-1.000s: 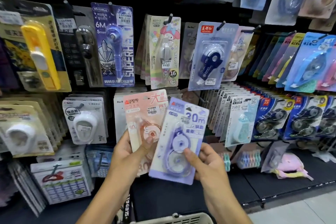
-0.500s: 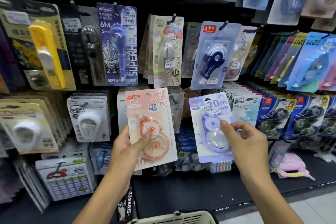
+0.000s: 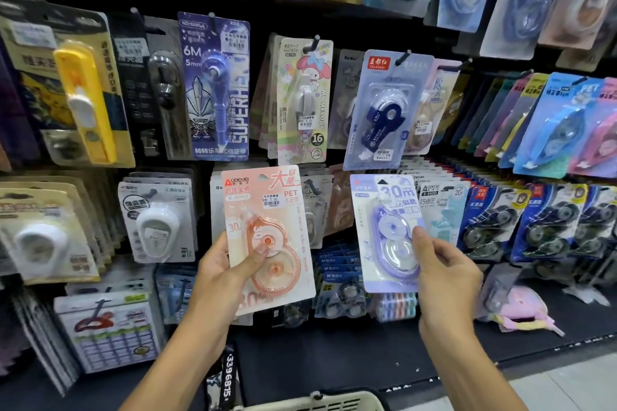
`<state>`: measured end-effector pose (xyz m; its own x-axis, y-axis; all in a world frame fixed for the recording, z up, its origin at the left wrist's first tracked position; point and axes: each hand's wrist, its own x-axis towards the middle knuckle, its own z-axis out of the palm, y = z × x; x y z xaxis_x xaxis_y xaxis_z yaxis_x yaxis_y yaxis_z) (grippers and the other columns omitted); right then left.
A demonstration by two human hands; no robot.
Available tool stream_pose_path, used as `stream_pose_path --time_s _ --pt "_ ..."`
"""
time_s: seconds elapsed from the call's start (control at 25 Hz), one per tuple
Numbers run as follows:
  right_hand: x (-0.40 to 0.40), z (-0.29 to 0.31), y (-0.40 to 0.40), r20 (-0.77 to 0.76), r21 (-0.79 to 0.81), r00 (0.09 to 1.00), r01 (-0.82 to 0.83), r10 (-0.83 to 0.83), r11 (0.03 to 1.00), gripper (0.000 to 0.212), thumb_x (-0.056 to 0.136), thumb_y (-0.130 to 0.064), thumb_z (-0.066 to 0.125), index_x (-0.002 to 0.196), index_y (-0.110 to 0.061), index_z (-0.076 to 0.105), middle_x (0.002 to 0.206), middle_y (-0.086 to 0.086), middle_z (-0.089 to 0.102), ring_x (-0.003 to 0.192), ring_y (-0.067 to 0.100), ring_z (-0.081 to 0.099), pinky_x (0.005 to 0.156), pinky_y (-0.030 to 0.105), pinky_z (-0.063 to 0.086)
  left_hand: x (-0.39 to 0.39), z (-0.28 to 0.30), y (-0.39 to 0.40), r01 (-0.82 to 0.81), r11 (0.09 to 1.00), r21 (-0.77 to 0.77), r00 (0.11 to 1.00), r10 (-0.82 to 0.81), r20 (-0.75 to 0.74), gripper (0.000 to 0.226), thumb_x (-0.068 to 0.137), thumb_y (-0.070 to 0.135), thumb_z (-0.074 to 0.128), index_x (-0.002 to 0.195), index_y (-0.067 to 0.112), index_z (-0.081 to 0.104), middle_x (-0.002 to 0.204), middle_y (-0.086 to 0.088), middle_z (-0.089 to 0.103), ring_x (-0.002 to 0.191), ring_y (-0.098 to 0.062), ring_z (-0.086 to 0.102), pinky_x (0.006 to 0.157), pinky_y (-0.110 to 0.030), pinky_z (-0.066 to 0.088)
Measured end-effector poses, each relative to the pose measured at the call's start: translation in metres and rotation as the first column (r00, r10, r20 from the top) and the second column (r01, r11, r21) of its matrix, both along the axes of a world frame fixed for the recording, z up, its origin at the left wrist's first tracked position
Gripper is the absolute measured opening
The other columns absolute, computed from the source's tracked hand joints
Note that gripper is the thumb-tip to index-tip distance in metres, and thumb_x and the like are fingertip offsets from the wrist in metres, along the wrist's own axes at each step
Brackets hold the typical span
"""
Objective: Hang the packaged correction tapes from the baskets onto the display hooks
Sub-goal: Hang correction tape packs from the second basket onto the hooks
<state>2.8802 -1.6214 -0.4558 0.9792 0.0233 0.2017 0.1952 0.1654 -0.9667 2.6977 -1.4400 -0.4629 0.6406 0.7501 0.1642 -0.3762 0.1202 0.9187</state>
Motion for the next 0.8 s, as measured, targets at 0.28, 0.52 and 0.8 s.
stream_pose_path --time_s 0.28,0.52,0.8 --pt "-0.004 -0.01 -0.017 0.085 -0.108 0.996 0.047 -0.038 0.993 0.018 0.083 -0.049 0.077 0.08 -0.031 0.077 0.074 -0.013 0.075 0.068 0.005 0.067 0.067 0.029 0.049 -0.001 0.003 0.0 0.01 1.0 -0.005 1.0 -0.01 0.009 0.029 0.076 0.024 0.074 0.104 0.033 0.075 0.106 0.001 0.08 0.094 -0.018 0.077 0.066 -0.022 0.061" --pt "-0.001 -0.006 -0.009 0.066 -0.169 0.998 0.006 0.006 0.986 0.019 0.09 -0.038 0.074 0.074 -0.026 0.074 0.08 -0.009 0.076 0.084 0.017 0.071 0.079 0.038 0.054 0.0 0.003 -0.003 0.006 1.0 -0.001 1.0 -0.006 -0.021 0.027 0.077 0.026 0.074 0.1 0.038 0.077 0.107 0.003 0.08 0.096 -0.015 0.077 0.068 -0.022 0.06" --pt "-0.009 0.004 0.01 -0.213 -0.158 0.845 -0.525 0.49 0.836 0.065 0.094 -0.01 0.07 0.148 -0.034 0.043 0.11 -0.029 0.056 0.101 0.003 0.065 0.092 0.031 0.055 0.0 0.004 -0.003 0.016 1.0 0.003 1.0 -0.016 -0.001 0.027 0.08 0.026 0.073 0.104 0.039 0.076 0.111 0.003 0.079 0.1 -0.017 0.076 0.072 -0.024 0.062"
